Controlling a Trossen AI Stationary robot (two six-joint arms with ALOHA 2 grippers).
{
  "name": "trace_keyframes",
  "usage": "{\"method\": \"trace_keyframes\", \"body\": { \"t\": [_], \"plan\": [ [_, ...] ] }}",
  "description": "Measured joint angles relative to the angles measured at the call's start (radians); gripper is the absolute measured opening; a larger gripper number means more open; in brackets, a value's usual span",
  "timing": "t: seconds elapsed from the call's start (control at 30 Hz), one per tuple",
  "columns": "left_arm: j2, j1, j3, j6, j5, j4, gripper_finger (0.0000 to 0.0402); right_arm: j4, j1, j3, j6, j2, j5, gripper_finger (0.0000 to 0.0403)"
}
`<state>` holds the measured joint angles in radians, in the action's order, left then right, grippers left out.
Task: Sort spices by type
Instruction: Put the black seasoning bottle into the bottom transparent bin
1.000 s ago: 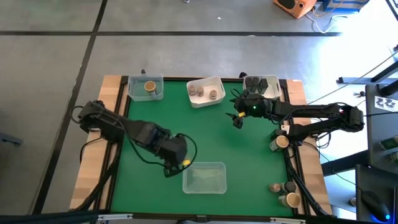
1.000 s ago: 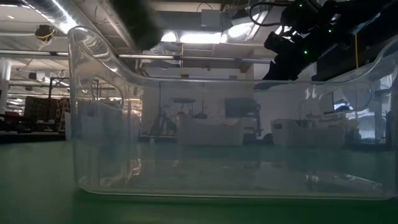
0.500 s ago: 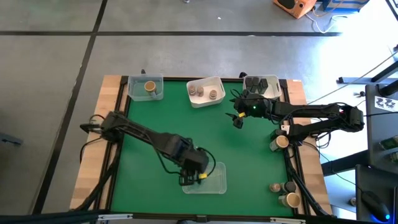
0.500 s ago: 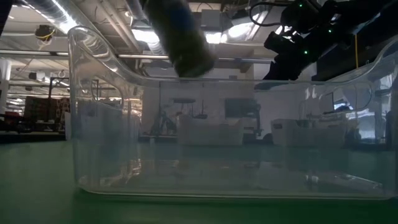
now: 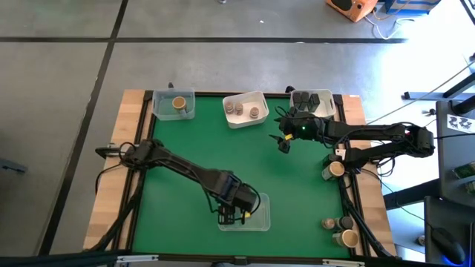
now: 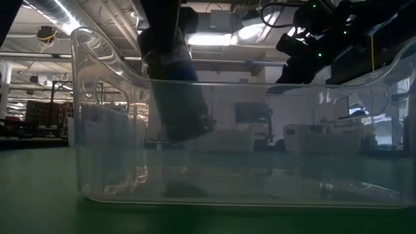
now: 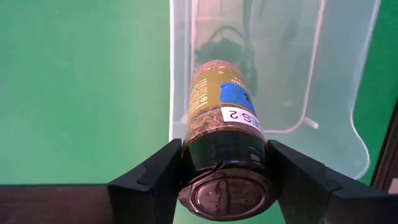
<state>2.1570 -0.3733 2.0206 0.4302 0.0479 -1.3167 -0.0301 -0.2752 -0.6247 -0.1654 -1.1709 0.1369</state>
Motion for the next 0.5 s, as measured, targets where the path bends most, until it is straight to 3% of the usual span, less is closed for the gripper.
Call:
{"method": "trace_keyframes", "body": {
  "t": [0.5],
  "plan": [
    [0.002,0.005,-0.02,0.082,0.0,0.042,0.0234,-0.028,0.0,0.0,0.014,0.0,-0.001,0.0331]
  ]
}}
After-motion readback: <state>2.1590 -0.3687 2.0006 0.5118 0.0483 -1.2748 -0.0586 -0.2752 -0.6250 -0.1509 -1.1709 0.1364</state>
